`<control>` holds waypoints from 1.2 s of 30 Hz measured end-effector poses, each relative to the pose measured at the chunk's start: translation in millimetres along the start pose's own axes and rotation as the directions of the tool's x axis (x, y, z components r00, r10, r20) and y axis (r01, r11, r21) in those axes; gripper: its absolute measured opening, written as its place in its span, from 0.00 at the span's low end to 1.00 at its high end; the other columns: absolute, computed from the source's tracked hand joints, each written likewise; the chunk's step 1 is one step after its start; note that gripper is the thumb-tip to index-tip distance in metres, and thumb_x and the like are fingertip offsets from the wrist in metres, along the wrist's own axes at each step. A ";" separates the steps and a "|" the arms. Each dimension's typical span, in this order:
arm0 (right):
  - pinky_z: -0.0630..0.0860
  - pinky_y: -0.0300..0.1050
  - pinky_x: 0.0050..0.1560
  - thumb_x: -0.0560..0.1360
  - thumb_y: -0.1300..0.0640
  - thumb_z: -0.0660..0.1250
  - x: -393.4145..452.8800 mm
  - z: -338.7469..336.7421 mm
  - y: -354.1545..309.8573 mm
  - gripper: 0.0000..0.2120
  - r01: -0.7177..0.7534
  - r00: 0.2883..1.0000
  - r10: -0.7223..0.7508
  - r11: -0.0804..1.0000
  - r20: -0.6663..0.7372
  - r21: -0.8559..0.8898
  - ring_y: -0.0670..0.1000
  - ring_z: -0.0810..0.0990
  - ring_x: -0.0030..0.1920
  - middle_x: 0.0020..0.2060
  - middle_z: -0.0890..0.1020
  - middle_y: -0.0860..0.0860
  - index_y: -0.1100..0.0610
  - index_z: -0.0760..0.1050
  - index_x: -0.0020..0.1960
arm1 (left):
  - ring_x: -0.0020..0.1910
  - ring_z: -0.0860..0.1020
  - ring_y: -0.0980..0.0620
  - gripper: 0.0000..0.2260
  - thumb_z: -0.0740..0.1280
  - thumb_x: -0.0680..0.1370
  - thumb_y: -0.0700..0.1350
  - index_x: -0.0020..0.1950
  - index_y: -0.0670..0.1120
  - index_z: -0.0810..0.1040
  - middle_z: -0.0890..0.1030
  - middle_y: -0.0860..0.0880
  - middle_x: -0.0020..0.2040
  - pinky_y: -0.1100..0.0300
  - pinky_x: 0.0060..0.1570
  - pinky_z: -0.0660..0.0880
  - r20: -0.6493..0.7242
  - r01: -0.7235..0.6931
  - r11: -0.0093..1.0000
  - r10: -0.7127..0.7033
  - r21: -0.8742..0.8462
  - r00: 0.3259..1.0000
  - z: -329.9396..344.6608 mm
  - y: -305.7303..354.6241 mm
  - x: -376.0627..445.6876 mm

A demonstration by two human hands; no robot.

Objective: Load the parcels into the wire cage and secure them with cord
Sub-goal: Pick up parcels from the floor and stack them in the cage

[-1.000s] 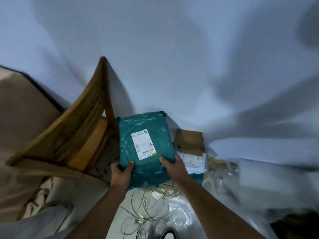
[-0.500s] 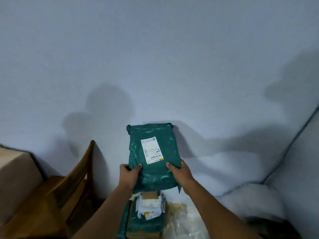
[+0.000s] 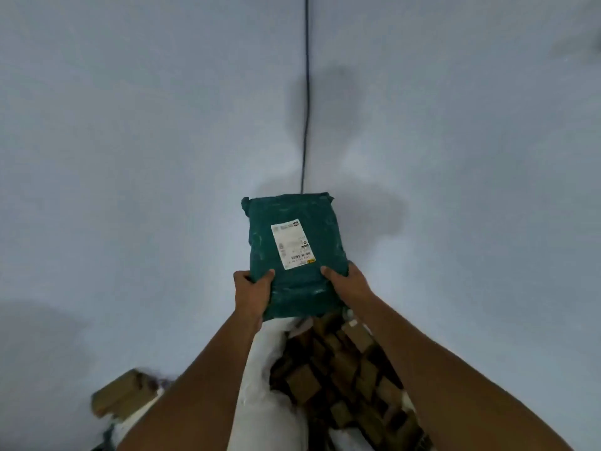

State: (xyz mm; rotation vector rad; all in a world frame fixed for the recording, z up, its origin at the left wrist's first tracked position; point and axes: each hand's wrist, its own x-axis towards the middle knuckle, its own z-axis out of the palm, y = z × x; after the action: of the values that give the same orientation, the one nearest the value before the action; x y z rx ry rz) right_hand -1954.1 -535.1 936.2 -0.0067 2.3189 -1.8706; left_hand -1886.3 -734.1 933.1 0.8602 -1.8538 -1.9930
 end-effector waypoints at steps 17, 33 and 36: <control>0.85 0.48 0.43 0.75 0.51 0.75 -310.5 -374.8 322.4 0.26 -0.349 0.599 0.533 0.845 -0.598 0.404 0.54 0.85 0.50 0.56 0.83 0.51 0.53 0.71 0.69 | 0.48 0.81 0.47 0.18 0.75 0.76 0.45 0.60 0.46 0.71 0.81 0.46 0.54 0.51 0.45 0.80 0.635 0.101 0.901 -0.374 0.422 0.676 327.4 -302.6 -315.2; 0.85 0.50 0.49 0.73 0.58 0.77 -345.8 -322.5 639.3 0.31 -0.387 0.442 0.777 0.616 -0.448 0.686 0.55 0.84 0.56 0.60 0.83 0.53 0.51 0.70 0.73 | 0.50 0.82 0.44 0.15 0.72 0.76 0.34 0.53 0.51 0.73 0.81 0.46 0.53 0.48 0.48 0.80 0.413 0.186 0.688 -0.605 0.702 0.680 334.2 -575.9 -320.1; 0.85 0.49 0.50 0.73 0.60 0.77 -307.6 -309.9 681.4 0.32 -0.362 0.438 0.792 0.589 -0.426 0.723 0.55 0.83 0.57 0.62 0.81 0.53 0.52 0.69 0.74 | 0.50 0.82 0.46 0.15 0.73 0.76 0.36 0.56 0.52 0.74 0.82 0.47 0.54 0.50 0.47 0.80 0.408 0.157 0.675 -0.596 0.721 0.692 347.3 -612.1 -280.5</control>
State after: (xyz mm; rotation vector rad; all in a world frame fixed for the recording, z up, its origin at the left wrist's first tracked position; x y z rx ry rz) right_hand -1623.7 -54.4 375.3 1.7196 1.5245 -2.1753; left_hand -1760.5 -210.9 399.8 0.8977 -3.1145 -2.0482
